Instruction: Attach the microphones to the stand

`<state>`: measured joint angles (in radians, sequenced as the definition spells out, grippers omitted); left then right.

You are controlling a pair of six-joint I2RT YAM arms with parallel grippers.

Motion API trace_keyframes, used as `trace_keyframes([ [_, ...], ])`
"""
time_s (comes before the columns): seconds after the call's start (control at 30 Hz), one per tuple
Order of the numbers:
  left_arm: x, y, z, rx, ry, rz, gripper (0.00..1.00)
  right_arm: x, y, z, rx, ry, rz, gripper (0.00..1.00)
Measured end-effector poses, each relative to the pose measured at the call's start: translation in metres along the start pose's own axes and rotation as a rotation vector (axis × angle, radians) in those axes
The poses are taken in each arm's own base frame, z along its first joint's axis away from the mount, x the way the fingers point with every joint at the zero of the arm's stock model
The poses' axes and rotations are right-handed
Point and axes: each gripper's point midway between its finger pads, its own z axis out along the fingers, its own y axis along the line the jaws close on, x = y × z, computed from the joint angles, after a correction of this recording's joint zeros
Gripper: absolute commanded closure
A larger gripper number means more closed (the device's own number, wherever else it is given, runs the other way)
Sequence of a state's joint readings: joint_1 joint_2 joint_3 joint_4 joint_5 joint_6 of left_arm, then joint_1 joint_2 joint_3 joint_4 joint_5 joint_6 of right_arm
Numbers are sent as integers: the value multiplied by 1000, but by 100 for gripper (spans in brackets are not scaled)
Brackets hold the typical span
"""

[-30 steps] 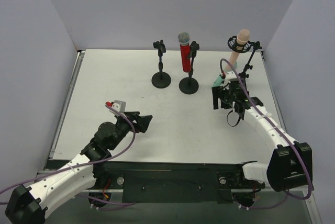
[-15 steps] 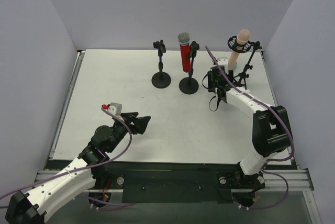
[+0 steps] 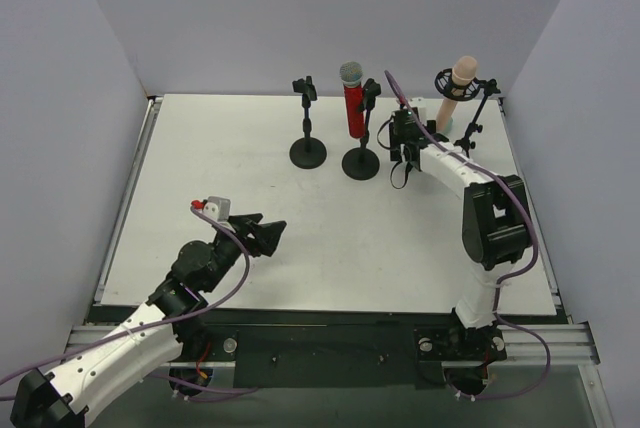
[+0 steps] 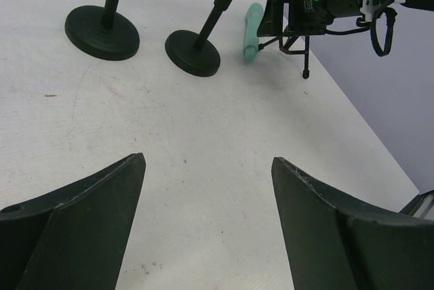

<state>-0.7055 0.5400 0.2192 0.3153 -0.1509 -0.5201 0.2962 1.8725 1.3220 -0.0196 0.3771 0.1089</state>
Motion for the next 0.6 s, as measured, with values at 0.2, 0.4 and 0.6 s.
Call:
trace_keyframes([
  [0.2, -3, -1, -2, 3, -11, -2, 13, 0, -5, 11, -11, 55, 7, 41],
  [0.4, -1, 0, -2, 0, -4, 0, 13, 6, -6, 14, -30, 113, -14, 41],
  [0.6, 0, 1, -2, -4, 3, 1, 13, 2, 2, 24, -39, 155, -33, 40],
])
